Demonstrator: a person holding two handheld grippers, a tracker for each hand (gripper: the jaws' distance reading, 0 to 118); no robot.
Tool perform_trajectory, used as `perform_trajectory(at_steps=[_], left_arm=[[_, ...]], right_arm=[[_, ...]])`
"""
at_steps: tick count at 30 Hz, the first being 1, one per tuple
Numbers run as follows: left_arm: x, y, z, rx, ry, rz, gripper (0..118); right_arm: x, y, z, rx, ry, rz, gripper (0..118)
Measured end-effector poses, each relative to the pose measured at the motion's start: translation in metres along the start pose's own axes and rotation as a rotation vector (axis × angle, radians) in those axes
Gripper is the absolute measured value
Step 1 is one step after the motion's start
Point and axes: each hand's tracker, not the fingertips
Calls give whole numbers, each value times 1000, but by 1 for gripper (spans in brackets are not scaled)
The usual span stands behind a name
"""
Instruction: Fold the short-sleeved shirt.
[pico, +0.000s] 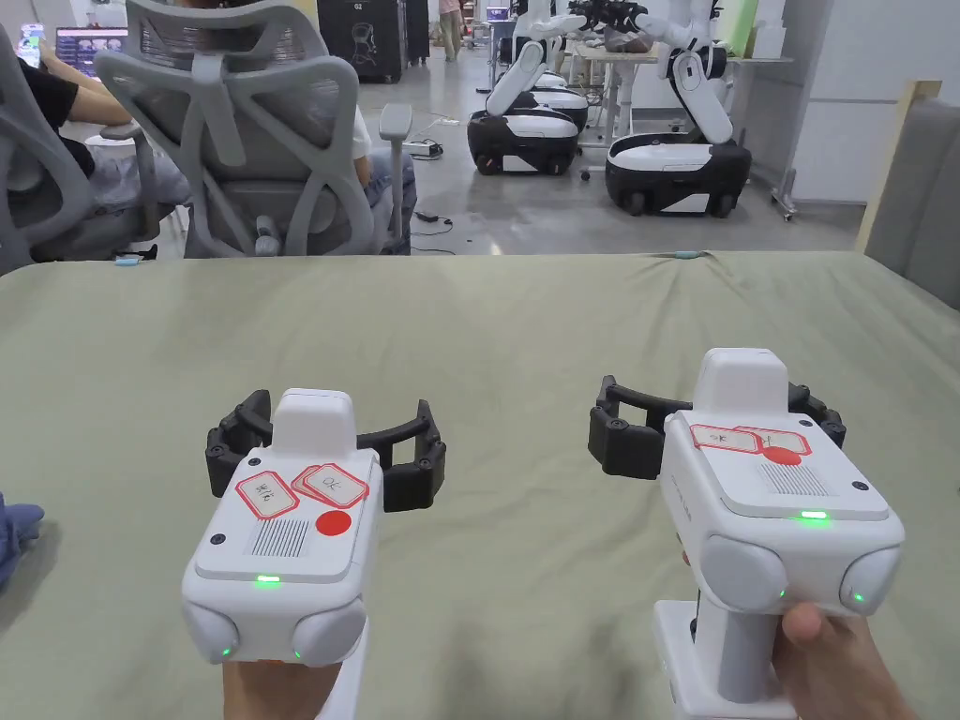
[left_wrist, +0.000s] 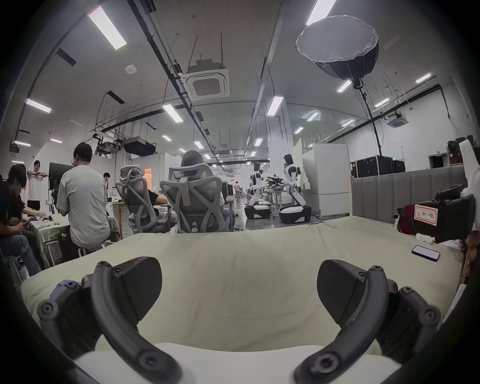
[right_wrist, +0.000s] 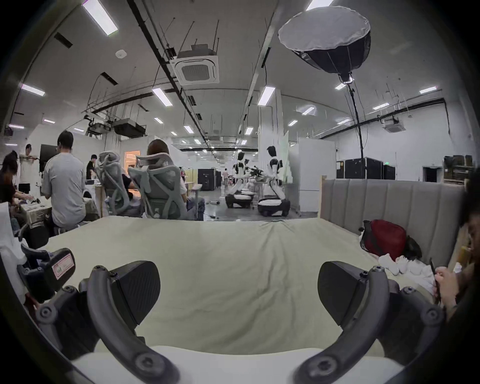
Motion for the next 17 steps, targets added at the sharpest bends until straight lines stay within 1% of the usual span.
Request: perform_trajectory(at_steps=[4, 6, 12, 14, 17], left_arm=[[2, 1, 1, -1, -2, 4, 118], [3, 2, 1, 3, -4, -2, 118], [5, 3, 2, 2, -10, -11, 118], [5, 3, 2, -2, -9, -11, 118], [4, 2, 2, -3, -4, -10, 118]], right_arm=[[-2, 2, 4, 11, 10, 48, 118], [-4, 2, 6, 15, 3, 58, 118], [-2, 4, 3, -16, 12, 31, 118], [-1, 2, 2, -29, -1, 25, 118], [1, -3, 5, 19, -29, 6, 118]])
